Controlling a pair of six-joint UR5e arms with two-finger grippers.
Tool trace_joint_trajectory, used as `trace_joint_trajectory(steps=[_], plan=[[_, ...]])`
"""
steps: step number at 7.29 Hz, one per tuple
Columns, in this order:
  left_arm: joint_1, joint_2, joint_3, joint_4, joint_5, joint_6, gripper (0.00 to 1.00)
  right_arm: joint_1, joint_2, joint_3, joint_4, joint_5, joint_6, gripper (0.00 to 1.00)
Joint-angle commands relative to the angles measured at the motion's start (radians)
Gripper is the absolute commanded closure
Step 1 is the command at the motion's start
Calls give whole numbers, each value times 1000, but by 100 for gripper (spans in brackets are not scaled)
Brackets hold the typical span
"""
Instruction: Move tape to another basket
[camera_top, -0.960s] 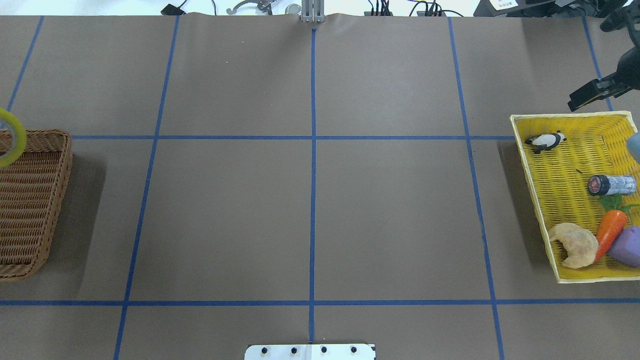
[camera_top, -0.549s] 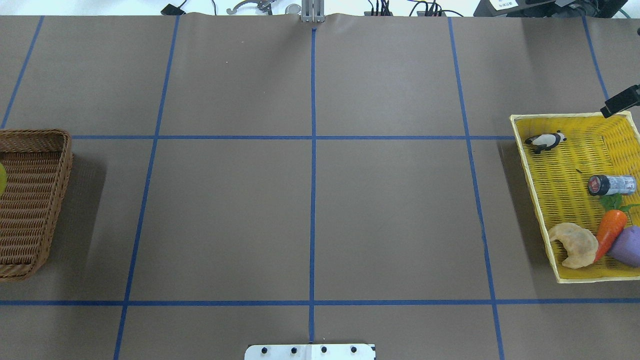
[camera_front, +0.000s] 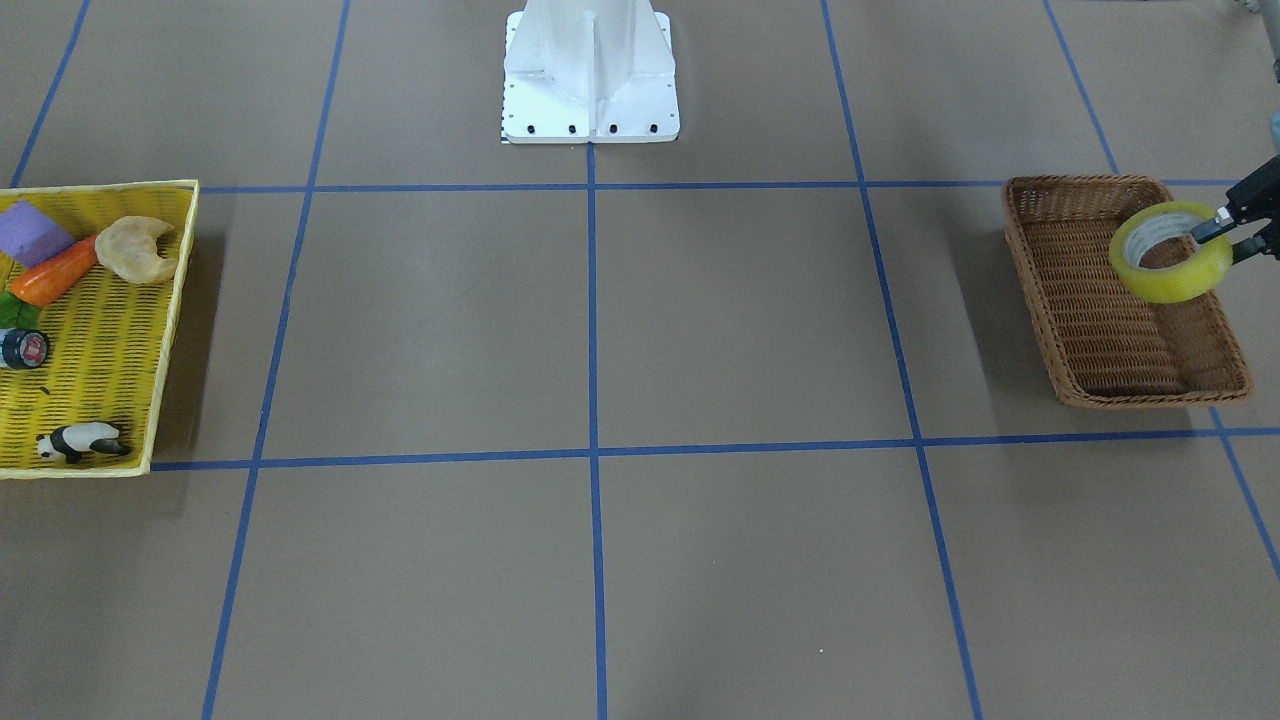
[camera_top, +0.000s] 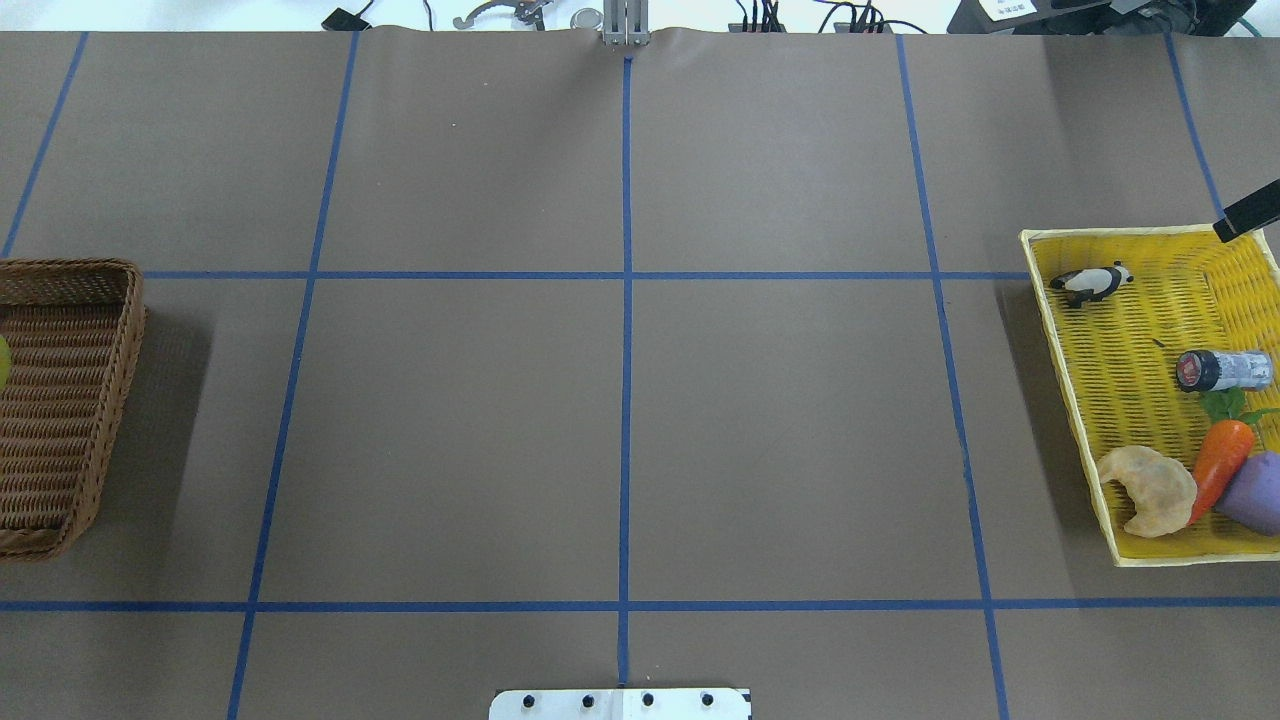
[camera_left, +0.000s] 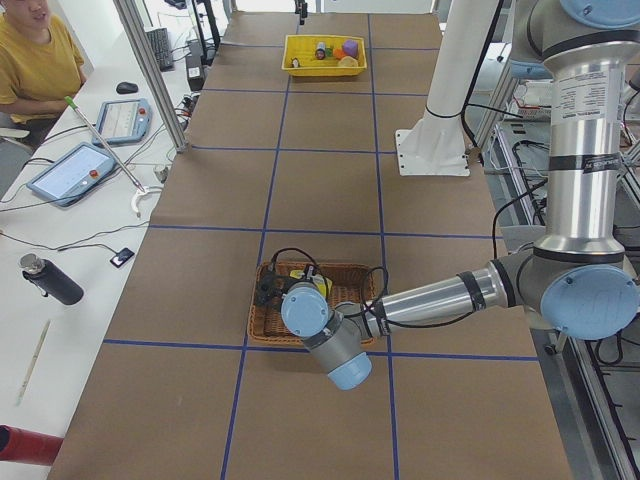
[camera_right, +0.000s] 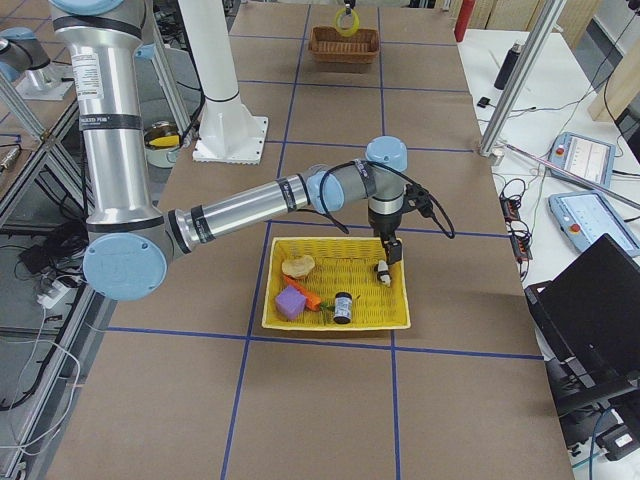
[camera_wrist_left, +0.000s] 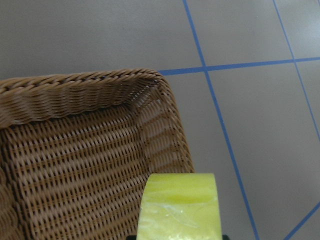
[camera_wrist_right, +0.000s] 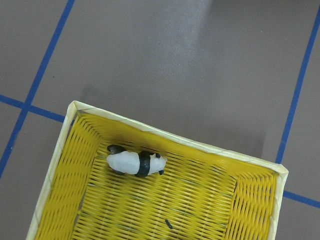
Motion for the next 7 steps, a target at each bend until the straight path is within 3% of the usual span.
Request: trace_joint_trajectory(steps=[1,5,7], plan=[[5,-7,5,-3,43,-2,70,0,5,1,0,1,3,0],[61,-33,5,-17,43,-7,35,2,5,1,0,7,5,0],[94,-34,5,-22,44,-4,25,0,3,-1,0,7,7,0]])
